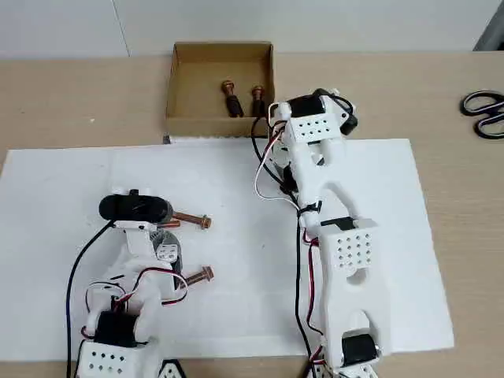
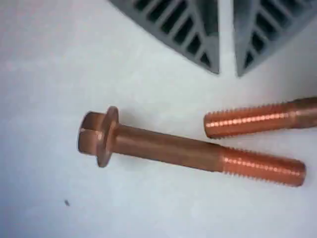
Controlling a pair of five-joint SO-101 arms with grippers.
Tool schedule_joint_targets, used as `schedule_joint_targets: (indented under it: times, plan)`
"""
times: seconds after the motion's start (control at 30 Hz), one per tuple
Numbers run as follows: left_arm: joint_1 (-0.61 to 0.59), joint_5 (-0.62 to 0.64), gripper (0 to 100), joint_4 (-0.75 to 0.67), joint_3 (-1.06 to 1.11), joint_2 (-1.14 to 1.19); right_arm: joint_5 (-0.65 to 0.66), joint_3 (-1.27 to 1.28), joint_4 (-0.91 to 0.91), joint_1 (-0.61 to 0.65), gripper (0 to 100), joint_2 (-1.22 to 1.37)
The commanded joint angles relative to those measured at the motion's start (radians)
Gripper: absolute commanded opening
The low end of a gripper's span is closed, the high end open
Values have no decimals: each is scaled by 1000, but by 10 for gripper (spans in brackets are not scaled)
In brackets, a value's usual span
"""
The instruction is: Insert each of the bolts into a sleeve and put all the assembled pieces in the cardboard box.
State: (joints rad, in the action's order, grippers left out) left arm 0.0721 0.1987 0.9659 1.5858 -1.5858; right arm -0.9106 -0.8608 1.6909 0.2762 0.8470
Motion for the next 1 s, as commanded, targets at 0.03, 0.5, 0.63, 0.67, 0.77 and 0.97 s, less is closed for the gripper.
schedule_joint_targets:
  times: [0.03,0.5,0.63,0.67,0.77,0.97]
  plan:
    - [-8,-6,7,-28,-4,-9,57,-150,39,18,2,-68]
    - [-5,-8,7,-28,-4,-9,308,126,47,36,2,-565]
    - [-2,-8,9,-28,-4,-9,358,275,45,38,2,-743]
    - [-3,-8,9,-28,-4,-9,359,313,45,36,2,-788]
    - [-3,-8,10,-28,-8,-9,361,450,44,33,2,-920]
    - [0,-8,9,77,-236,0,376,802,39,30,2,-1201]
